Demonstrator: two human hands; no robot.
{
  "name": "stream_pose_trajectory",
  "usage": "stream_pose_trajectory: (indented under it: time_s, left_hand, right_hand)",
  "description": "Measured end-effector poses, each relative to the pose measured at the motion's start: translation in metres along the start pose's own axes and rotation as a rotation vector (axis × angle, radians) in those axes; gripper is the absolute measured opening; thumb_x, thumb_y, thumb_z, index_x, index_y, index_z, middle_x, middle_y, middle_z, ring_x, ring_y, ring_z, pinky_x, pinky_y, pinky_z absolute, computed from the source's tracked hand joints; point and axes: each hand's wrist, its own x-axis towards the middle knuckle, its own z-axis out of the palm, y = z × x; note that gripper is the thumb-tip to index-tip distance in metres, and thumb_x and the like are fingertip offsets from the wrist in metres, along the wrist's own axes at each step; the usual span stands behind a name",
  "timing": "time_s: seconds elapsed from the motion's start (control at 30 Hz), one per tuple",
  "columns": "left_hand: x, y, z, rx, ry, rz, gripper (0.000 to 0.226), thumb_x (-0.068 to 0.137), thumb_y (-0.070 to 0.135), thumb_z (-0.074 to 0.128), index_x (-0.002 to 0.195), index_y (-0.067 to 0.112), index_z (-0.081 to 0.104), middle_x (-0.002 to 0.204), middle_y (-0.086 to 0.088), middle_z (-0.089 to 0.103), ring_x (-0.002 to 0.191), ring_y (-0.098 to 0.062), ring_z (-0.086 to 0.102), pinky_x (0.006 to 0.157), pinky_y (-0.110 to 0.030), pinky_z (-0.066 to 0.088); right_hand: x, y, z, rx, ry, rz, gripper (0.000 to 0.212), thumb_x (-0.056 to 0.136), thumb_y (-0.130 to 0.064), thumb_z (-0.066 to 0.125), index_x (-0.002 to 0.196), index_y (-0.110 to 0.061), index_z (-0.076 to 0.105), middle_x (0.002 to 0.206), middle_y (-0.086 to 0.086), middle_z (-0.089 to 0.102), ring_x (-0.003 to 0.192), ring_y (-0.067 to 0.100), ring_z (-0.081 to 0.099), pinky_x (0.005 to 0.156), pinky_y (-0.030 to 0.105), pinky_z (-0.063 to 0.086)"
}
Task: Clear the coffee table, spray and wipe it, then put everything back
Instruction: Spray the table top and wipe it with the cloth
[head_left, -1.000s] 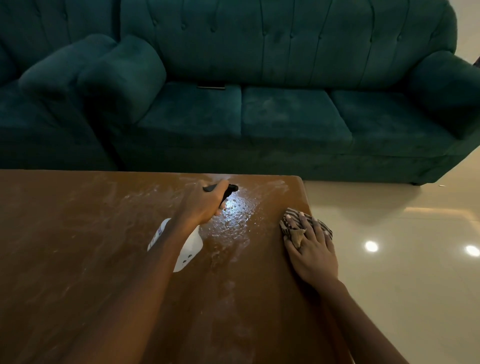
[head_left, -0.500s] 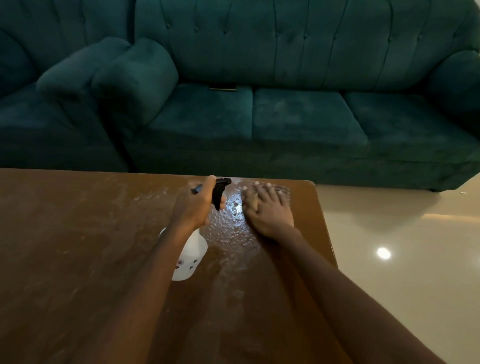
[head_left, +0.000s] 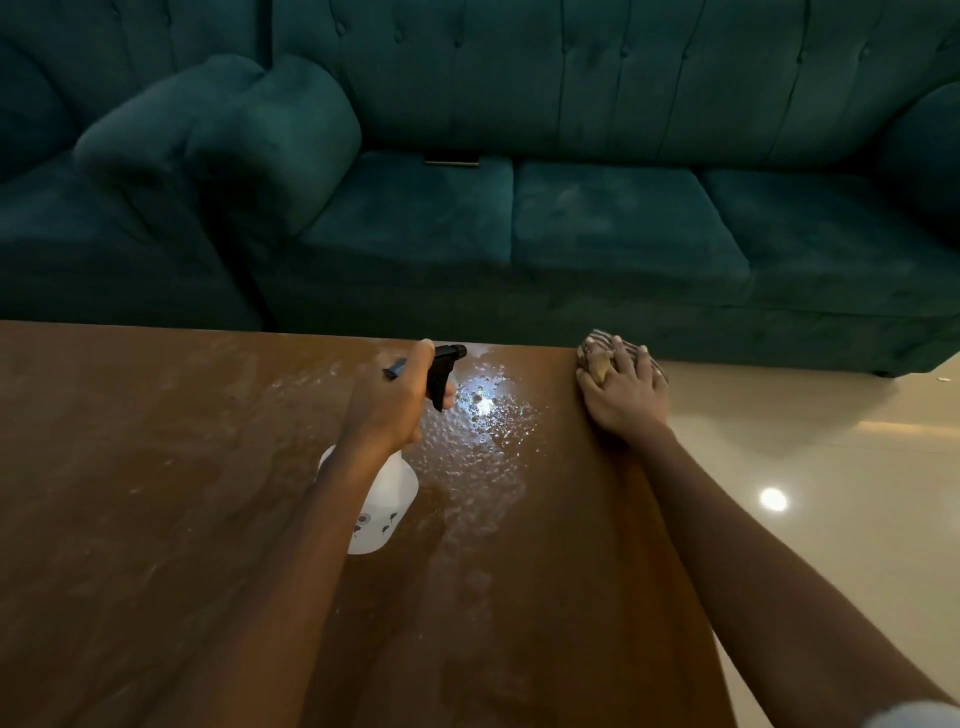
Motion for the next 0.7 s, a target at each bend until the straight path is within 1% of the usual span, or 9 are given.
stream_pose_trajectory:
  time_s: [0.07,0.13,0.23,0.3,0.37,0.5,0.6,0.7]
  left_hand:
    - [0.000,0.000,0.000,0.012,0.008,0.010,0.058,0.095,0.058,0.032,0.088,0.016,0.072,0.080,-0.001,0.075,0.048,-0.012,0.052,0.044,-0.024,0.043]
    - [0.000,0.000,0.002,0.022,0.023,0.014,0.054,0.102,0.052,0.033,0.089,0.016,0.072,0.079,-0.002,0.075,0.047,-0.013,0.051,0.042,-0.023,0.042]
    - [0.002,0.000,0.002,0.014,0.044,-0.003,0.052,0.105,0.049,0.033,0.091,0.016,0.072,0.078,-0.001,0.075,0.047,-0.012,0.051,0.043,-0.023,0.041]
    - [0.001,0.000,0.002,0.006,0.052,-0.024,0.052,0.105,0.050,0.033,0.094,0.016,0.071,0.079,-0.001,0.075,0.051,-0.015,0.052,0.045,-0.024,0.041]
    - [-0.001,0.000,0.004,0.017,0.068,-0.031,0.053,0.105,0.050,0.033,0.094,0.015,0.071,0.080,-0.001,0.075,0.051,-0.016,0.052,0.044,-0.023,0.041]
    - [-0.002,0.003,0.011,0.066,0.080,-0.004,0.054,0.104,0.050,0.033,0.087,0.016,0.071,0.078,0.000,0.074,0.044,-0.007,0.050,0.042,-0.022,0.042]
    - [-0.003,0.001,0.003,0.143,0.034,-0.002,0.048,0.104,0.049,0.035,0.083,0.022,0.068,0.075,0.001,0.073,0.045,-0.008,0.050,0.043,-0.021,0.042]
    - [-0.001,-0.004,-0.018,0.266,-0.002,-0.028,0.042,0.103,0.050,0.038,0.084,0.025,0.065,0.071,0.004,0.071,0.051,-0.011,0.052,0.043,-0.018,0.042]
  right_hand:
    - [0.016,-0.015,0.000,-0.040,-0.025,-0.064,0.066,0.097,-0.065,0.017,0.156,-0.035,0.017,0.166,-0.006,0.000,0.152,0.024,-0.008,0.119,0.050,-0.002]
    - [0.018,-0.032,0.004,-0.073,-0.040,-0.193,0.069,0.096,-0.067,0.013,0.156,-0.033,0.018,0.166,-0.007,0.000,0.152,0.021,-0.007,0.119,0.049,-0.003]
    - [-0.005,-0.056,0.018,-0.069,-0.063,-0.430,0.070,0.092,-0.071,0.007,0.154,-0.040,0.016,0.164,-0.013,-0.001,0.152,0.018,-0.005,0.117,0.043,-0.007]
    - [-0.026,-0.058,0.028,-0.051,-0.071,-0.518,0.068,0.091,-0.073,0.004,0.153,-0.046,0.012,0.164,-0.017,-0.002,0.151,0.016,-0.007,0.118,0.041,-0.008]
    - [-0.041,-0.052,0.033,-0.040,-0.055,-0.513,0.069,0.091,-0.073,0.002,0.153,-0.046,0.013,0.164,-0.017,-0.004,0.151,0.015,-0.010,0.119,0.042,-0.008]
    - [-0.056,-0.047,0.036,-0.038,-0.029,-0.347,0.069,0.094,-0.069,0.006,0.155,-0.036,0.018,0.164,-0.012,-0.008,0.150,0.017,-0.017,0.121,0.046,-0.006]
    - [-0.062,-0.050,0.033,-0.031,-0.045,-0.299,0.066,0.097,-0.066,0.009,0.156,-0.037,0.014,0.164,-0.011,-0.010,0.150,0.017,-0.019,0.121,0.046,-0.008]
    - [-0.063,-0.050,0.030,-0.033,-0.062,-0.277,0.065,0.097,-0.066,0.010,0.156,-0.038,0.009,0.164,-0.012,-0.012,0.149,0.016,-0.020,0.118,0.044,-0.012]
